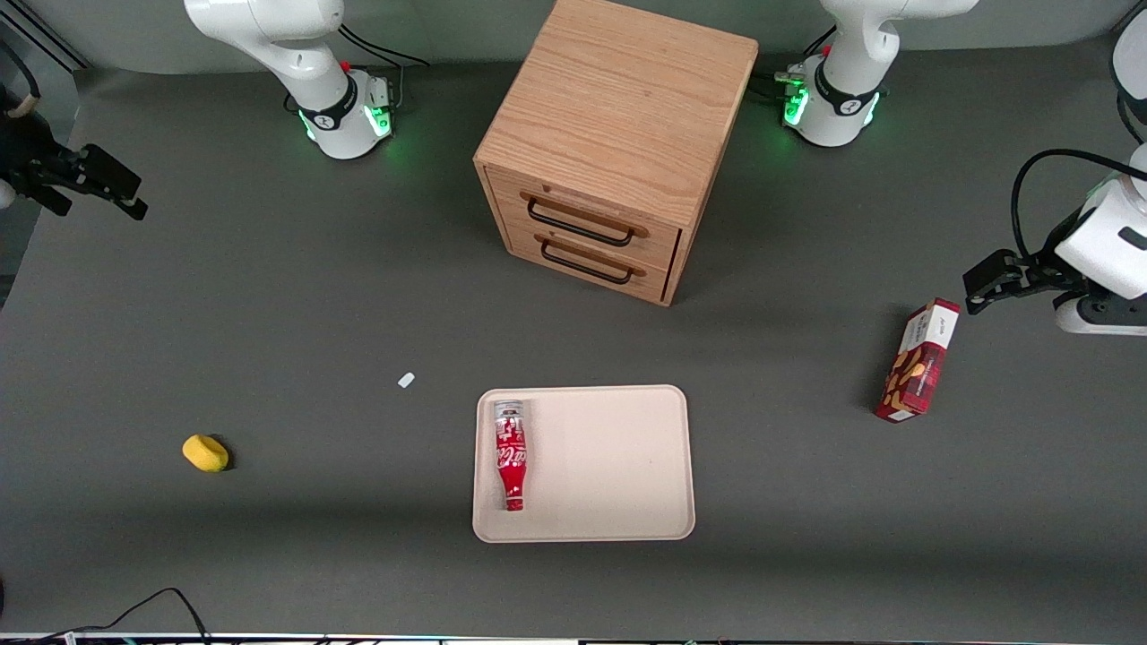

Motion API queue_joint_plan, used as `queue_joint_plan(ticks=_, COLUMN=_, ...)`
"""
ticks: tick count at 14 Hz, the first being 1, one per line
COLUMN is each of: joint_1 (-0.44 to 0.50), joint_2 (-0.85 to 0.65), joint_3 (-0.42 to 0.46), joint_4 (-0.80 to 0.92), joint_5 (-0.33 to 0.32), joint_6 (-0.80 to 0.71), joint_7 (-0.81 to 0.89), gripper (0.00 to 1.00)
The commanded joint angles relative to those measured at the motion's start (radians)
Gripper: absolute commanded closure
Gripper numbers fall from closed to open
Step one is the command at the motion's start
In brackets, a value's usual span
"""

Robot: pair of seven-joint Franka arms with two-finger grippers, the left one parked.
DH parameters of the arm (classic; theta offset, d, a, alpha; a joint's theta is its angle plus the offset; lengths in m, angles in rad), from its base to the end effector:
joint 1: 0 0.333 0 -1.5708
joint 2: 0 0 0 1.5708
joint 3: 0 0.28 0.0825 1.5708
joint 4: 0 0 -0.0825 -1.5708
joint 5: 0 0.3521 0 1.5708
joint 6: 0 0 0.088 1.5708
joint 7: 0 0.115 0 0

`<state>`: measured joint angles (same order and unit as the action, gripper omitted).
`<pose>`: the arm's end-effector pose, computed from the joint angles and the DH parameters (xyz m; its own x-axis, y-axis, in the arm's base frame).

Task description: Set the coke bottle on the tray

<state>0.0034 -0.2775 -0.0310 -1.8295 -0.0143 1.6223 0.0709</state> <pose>0.4488 -0.0157 0.6054 0.9928 -0.0970 0.0703 -0.0973 -0.9953 0.0008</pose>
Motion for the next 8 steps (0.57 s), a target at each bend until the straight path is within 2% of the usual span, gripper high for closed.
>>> queue_joint_plan(ticks=1, joint_1=-0.011, joint_2=-0.026, joint_3=-0.003, joint_4=-0.022, joint_5=0.048, joint_6=-0.021, joint_7=-0.013, gripper=0.00)
queue_joint_plan(ticks=8, joint_1=-0.007, joint_2=0.038, joint_3=0.009, joint_4=-0.017, joint_5=0.047, joint_6=-0.018, joint_7=-0.016, gripper=0.00)
